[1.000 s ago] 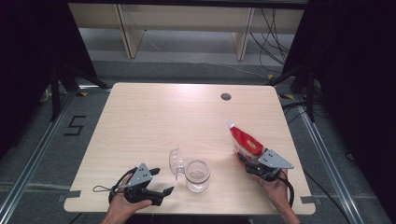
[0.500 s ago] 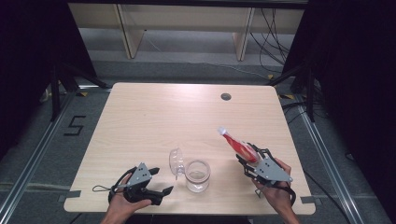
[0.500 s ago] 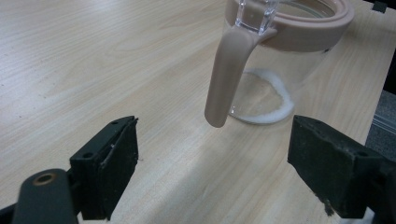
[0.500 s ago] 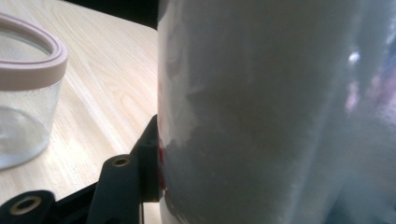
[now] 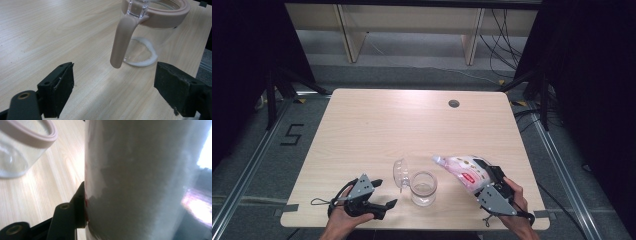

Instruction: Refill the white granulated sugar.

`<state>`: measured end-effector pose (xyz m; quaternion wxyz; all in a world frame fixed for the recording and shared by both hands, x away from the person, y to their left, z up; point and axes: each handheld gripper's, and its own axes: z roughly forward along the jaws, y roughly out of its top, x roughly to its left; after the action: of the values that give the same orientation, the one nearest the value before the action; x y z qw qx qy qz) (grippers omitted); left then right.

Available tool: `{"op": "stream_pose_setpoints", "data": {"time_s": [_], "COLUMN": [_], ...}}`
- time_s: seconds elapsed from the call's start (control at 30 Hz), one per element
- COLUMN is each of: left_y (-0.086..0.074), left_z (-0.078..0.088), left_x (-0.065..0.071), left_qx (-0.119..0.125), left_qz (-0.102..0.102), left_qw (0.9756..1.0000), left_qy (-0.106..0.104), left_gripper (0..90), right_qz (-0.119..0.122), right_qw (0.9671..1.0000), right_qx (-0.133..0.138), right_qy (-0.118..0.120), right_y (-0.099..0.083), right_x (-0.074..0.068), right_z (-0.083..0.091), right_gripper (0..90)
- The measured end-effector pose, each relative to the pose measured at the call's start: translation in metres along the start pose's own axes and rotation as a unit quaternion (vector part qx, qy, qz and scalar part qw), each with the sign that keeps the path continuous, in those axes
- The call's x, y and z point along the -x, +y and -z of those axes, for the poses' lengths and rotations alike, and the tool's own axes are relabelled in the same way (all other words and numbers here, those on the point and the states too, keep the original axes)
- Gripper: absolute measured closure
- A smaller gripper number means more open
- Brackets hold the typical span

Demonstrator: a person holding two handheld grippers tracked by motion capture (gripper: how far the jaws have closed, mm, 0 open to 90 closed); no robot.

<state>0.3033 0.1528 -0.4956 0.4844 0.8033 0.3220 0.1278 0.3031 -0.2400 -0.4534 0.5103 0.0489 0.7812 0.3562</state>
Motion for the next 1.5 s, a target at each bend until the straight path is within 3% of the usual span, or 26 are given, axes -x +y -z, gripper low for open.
{"op": "stream_pose_setpoints", "data": {"time_s": [0.23, 0.37, 0.4, 0.43, 0.47, 0.57, 0.7, 0.73, 0.77, 0.8, 0.83, 0.9, 0.93, 0.97, 1.0, 1.1, 1.13, 1.17, 1.2, 1.27, 1.3, 1.33, 1.37, 1.4, 1.47, 1.5], "left_y": [0.0, 0.0, 0.0, 0.0, 0.0, 0.0, 0.0, 0.0, 0.0, 0.0, 0.0, 0.0, 0.0, 0.0, 0.0, 0.0, 0.0, 0.0, 0.0, 0.0, 0.0, 0.0, 0.0, 0.0, 0.0, 0.0], "left_z": [-0.001, -0.001, -0.001, -0.001, -0.001, -0.001, -0.001, 0.0, 0.0, 0.0, 0.0, -0.001, -0.001, 0.0, 0.0, 0.0, 0.0, -0.001, -0.001, 0.0, 0.0, 0.0, 0.0, 0.0, -0.001, -0.001], "left_x": [-0.001, 0.0, -0.001, 0.0, 0.0, 0.0, 0.0, -0.001, 0.0, -0.001, 0.0, -0.001, -0.001, -0.001, -0.001, -0.001, -0.001, -0.001, -0.001, -0.001, -0.001, 0.0, -0.001, -0.001, 0.0, 0.0], "left_qx": [0.001, 0.002, 0.0, 0.002, 0.004, 0.002, 0.003, 0.0, -0.001, -0.001, -0.001, 0.003, 0.001, 0.0, 0.0, -0.001, 0.0, 0.005, 0.002, 0.002, 0.0, 0.002, 0.0, -0.001, 0.001, 0.001], "left_qz": [0.0, 0.002, 0.0, 0.002, 0.003, 0.001, 0.003, 0.0, -0.001, -0.001, 0.0, -0.001, -0.001, -0.001, 0.0, -0.001, 0.0, 0.003, -0.001, -0.001, -0.001, 0.002, -0.001, -0.003, 0.001, 0.0], "left_qw": [1.0, 1.0, 1.0, 1.0, 1.0, 1.0, 1.0, 1.0, 1.0, 1.0, 1.0, 1.0, 1.0, 1.0, 1.0, 1.0, 1.0, 1.0, 1.0, 1.0, 1.0, 1.0, 1.0, 1.0, 1.0, 1.0], "left_qy": [-0.002, -0.003, -0.002, -0.002, -0.003, -0.002, -0.001, 0.0, 0.002, 0.001, 0.002, -0.001, -0.002, -0.002, -0.001, 0.002, -0.001, -0.001, -0.001, 0.0, 0.001, 0.0, 0.0, -0.001, -0.003, -0.004], "left_gripper": [15.8, 15.8, 15.8, 15.8, 15.8, 15.8, 15.8, 15.8, 15.8, 15.8, 15.8, 15.8, 15.8, 15.7, 15.7, 15.7, 15.7, 15.7, 15.7, 15.7, 15.7, 15.7, 15.7, 15.7, 15.6, 15.7], "right_qz": [0.1, 0.106, 0.116, 0.16, 0.141, 0.161, 0.206, 0.238, 0.214, 0.249, 0.232, 0.255, 0.28, 0.267, 0.283, 0.293, 0.325, 0.327, 0.345, 0.355, 0.341, 0.355, 0.344, 0.363, 0.364, 0.354], "right_qw": [0.9948, 0.9942, 0.9931, 0.9867, 0.9896, 0.9864, 0.9776, 0.9703, 0.976, 0.9674, 0.9712, 0.9653, 0.9584, 0.962, 0.9572, 0.9542, 0.9434, 0.9431, 0.9367, 0.9329, 0.9377, 0.9327, 0.9367, 0.9297, 0.929, 0.9326], "right_qx": [-0.009, -0.017, -0.02, -0.026, -0.027, -0.03, -0.035, -0.032, -0.033, -0.039, -0.042, -0.047, -0.043, -0.05, -0.05, -0.049, -0.052, -0.047, -0.043, -0.042, -0.053, -0.05, -0.049, -0.045, -0.048, -0.059], "right_qy": [-0.012, -0.011, -0.003, -0.006, -0.005, -0.01, -0.027, -0.027, -0.026, -0.029, -0.034, -0.032, -0.032, -0.034, -0.034, -0.037, -0.038, -0.04, -0.043, -0.043, -0.037, -0.039, -0.04, -0.045, -0.044, -0.041], "right_y": [0.007, 0.01, 0.011, 0.014, 0.013, 0.015, 0.018, 0.021, 0.019, 0.021, 0.019, 0.019, 0.021, 0.02, 0.021, 0.022, 0.026, 0.026, 0.028, 0.03, 0.028, 0.03, 0.028, 0.031, 0.03, 0.029], "right_x": [-0.004, -0.009, -0.012, -0.01, -0.014, -0.016, -0.017, -0.014, -0.017, -0.015, -0.018, -0.019, -0.017, -0.02, -0.019, -0.022, -0.025, -0.026, -0.026, -0.027, -0.029, -0.029, -0.03, -0.028, -0.028, -0.029], "right_z": [0.004, 0.003, 0.002, 0.002, 0.002, 0.003, 0.003, 0.004, 0.004, 0.004, 0.004, 0.003, 0.003, 0.004, 0.005, 0.004, 0.005, 0.004, 0.005, 0.004, 0.005, 0.004, 0.004, 0.004, 0.004, 0.005], "right_gripper": [47.9, 48.0, 48.0, 48.1, 48.1, 48.2, 48.3, 48.3, 48.4, 48.4, 48.4, 48.5, 48.5, 48.5, 48.6, 48.6, 48.7, 48.8, 48.8, 48.9, 49.0, 49.0, 49.0, 49.1, 49.2, 49.2]}}
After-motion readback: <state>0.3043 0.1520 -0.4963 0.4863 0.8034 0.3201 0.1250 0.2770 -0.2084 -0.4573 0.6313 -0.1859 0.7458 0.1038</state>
